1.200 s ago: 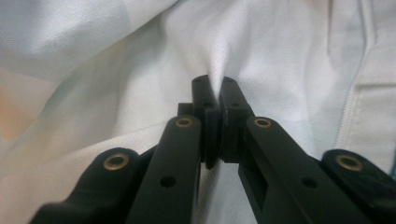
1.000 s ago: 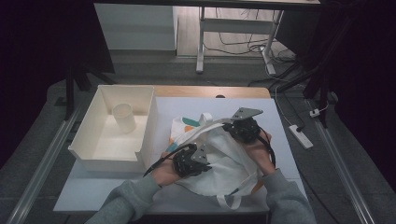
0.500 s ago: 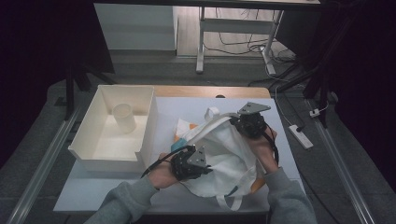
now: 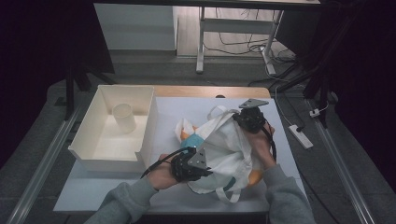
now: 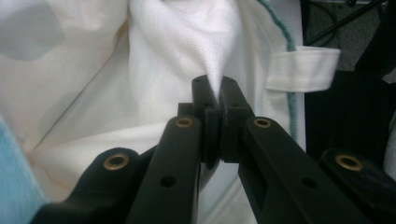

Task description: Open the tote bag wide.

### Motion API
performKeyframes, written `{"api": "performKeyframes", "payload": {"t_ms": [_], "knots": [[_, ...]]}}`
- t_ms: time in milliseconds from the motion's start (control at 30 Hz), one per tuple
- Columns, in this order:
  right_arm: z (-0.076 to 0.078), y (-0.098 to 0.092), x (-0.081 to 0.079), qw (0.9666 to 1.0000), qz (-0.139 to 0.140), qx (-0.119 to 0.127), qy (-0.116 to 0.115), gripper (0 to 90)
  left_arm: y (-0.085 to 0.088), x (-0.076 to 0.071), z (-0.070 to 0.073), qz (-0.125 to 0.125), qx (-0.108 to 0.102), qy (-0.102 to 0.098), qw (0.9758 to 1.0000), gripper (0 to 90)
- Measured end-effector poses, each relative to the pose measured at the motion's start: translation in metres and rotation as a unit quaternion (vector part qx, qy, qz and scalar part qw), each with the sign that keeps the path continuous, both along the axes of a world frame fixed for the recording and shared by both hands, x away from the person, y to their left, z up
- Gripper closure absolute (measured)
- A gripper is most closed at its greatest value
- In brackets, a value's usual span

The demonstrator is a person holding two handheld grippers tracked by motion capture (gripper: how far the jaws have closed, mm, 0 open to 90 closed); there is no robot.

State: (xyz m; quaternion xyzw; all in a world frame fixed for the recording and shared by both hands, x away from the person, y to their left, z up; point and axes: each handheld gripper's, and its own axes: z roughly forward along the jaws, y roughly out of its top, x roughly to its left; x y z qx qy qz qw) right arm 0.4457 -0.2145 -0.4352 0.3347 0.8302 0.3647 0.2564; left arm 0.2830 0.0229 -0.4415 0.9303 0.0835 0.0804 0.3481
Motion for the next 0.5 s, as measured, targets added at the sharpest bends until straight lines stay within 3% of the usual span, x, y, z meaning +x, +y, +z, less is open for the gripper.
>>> {"api": "performKeyframes", "payload": {"t_ms": [200, 333, 500], "knots": [[-0.019, -0.001, 0.019, 0.9998, -0.014, -0.005, 0.014, 89.3, -0.002, 0.004, -0.005, 0.0, 0.005, 0.013, 0.9999, 87.5], [-0.037, 0.006, 0.03, 0.9993, -0.015, -0.022, 0.026, 89.2, -0.002, 0.007, -0.009, 0.0, 0.009, 0.022, 0.9997, 87.5], [-0.042, 0.01, 0.032, 0.9989, -0.013, -0.035, 0.028, 89.2, -0.003, 0.009, -0.013, -0.001, 0.01, 0.031, 0.9995, 87.5]]}}
